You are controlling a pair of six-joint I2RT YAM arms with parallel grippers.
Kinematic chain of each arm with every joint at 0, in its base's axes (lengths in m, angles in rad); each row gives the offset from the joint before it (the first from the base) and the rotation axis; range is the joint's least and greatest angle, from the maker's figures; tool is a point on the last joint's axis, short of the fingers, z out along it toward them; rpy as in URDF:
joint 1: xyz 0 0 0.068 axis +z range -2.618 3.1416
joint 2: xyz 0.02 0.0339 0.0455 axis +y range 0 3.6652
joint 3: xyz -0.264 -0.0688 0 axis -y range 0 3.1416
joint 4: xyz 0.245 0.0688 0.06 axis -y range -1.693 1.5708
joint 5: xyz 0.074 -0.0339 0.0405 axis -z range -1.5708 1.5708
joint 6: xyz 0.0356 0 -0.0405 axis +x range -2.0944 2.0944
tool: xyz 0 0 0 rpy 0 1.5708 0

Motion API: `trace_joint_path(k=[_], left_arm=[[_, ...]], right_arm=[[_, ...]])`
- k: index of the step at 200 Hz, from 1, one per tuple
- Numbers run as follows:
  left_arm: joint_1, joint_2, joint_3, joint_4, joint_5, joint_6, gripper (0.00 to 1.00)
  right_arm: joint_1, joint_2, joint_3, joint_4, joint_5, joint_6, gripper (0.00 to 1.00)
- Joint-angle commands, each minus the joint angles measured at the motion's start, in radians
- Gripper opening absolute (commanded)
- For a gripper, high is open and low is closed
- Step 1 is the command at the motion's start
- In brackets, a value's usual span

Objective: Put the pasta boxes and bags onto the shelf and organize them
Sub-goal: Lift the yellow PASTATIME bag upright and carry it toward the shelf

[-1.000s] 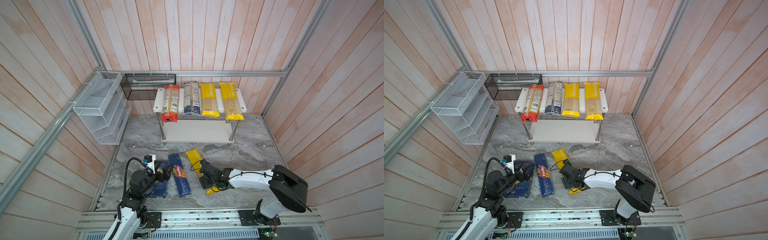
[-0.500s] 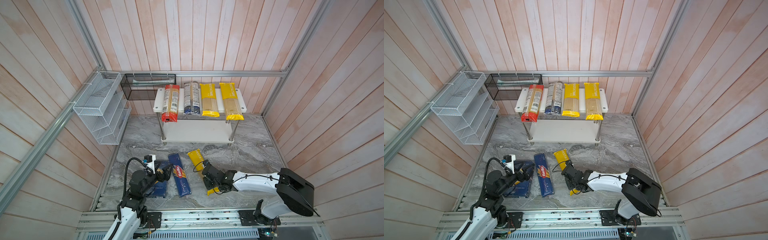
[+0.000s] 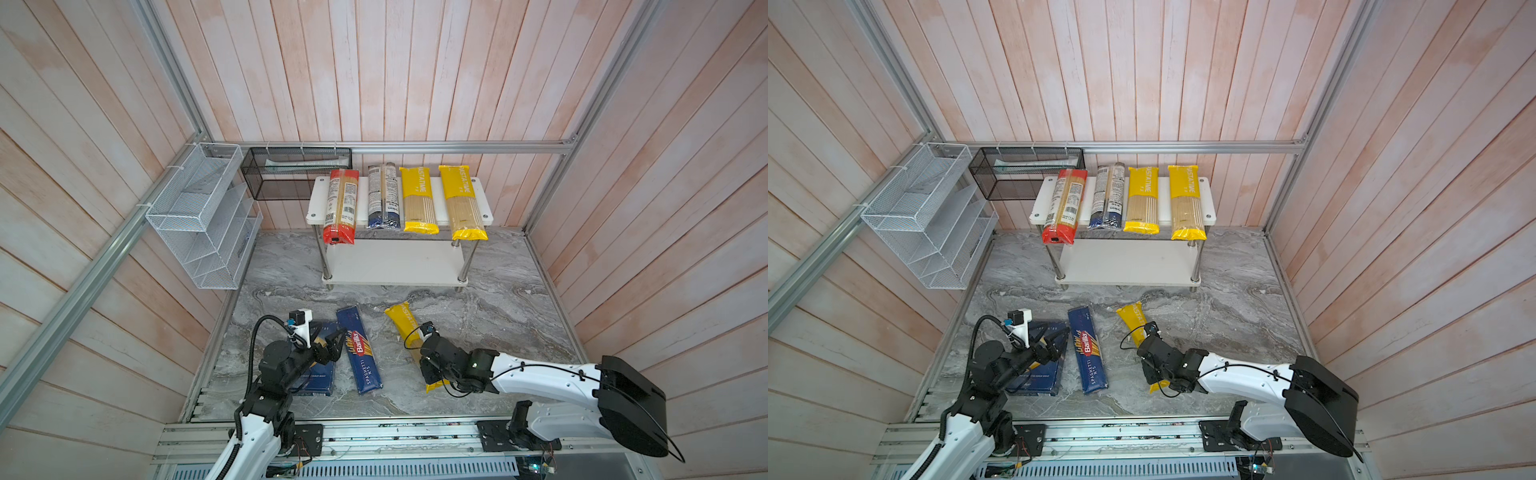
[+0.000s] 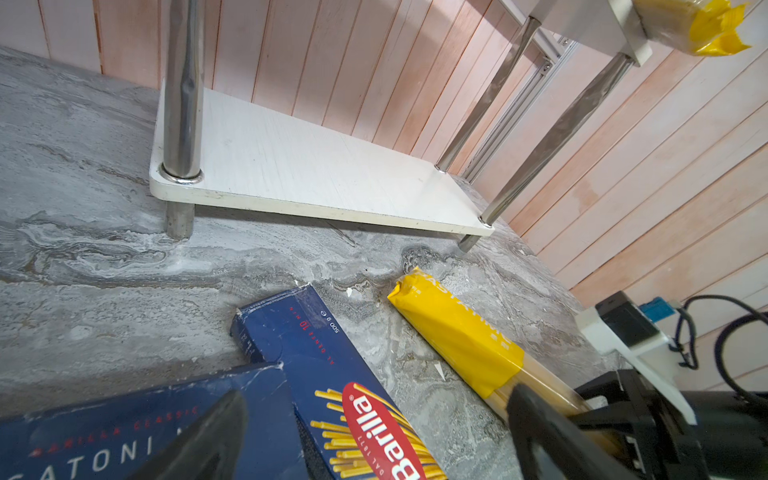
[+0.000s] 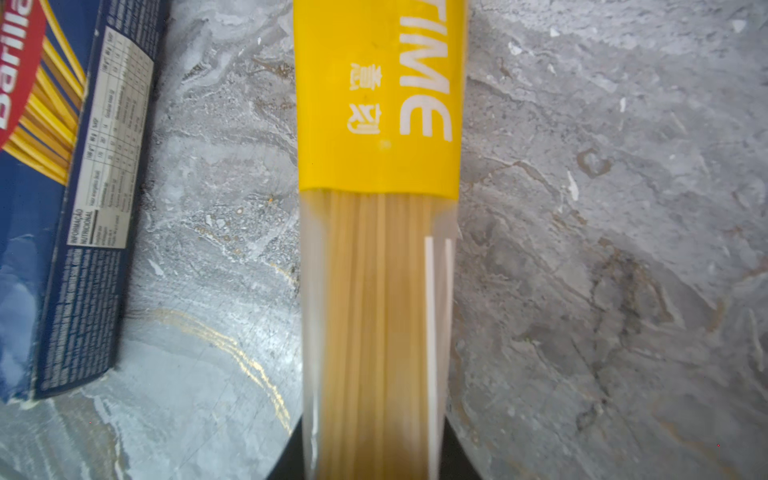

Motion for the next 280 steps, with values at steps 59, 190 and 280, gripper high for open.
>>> trace_joint_path(k=[59,190,280], left_arm=[[-0.004,0.001,0.002,0.02,0.009,0.022,1.0],[-0.005,0.002,0.0,0.022,0.005,0.022,1.0],[-0.005,0.002,0.001,0.022,0.008,0.022,1.0]], right_arm=[[0.005,-0.227,-0.05,0.049,0.119,0.071,0.18],[-0.078,-0.327,0.022,-0.049,0.141,0.042,0.17],[-0.18,-0.306,0.098,-0.057,0.105,-0.015,0.17]])
